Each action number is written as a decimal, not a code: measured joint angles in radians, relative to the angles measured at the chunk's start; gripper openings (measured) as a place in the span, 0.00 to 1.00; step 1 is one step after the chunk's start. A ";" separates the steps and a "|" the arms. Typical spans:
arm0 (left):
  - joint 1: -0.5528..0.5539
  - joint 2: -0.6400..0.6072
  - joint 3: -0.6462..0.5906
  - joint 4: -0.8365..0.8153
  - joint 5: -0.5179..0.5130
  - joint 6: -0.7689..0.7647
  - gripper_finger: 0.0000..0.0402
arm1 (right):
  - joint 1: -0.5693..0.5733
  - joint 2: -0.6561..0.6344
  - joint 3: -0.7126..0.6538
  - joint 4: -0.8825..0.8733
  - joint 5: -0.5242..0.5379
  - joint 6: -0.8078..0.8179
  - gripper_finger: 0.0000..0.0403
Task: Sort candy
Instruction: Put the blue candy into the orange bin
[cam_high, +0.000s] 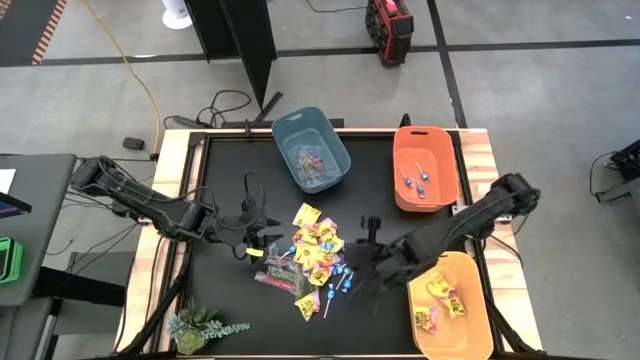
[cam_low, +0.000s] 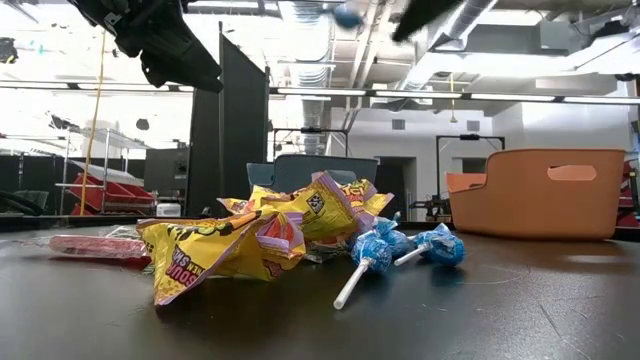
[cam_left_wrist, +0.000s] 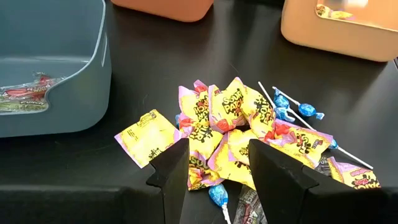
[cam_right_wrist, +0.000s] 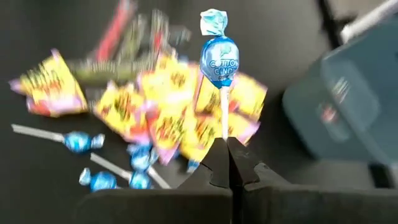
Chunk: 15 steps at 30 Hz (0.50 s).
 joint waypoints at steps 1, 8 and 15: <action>0.000 0.000 0.000 0.000 0.000 0.000 0.40 | -0.009 -0.020 0.000 0.001 0.012 -0.017 0.00; -0.002 0.000 0.000 0.000 0.005 -0.011 0.40 | -0.120 -0.265 -0.201 0.181 0.037 -0.097 0.00; -0.009 0.000 0.000 0.000 0.005 -0.012 0.40 | -0.232 -0.646 -0.528 0.178 0.063 0.076 0.00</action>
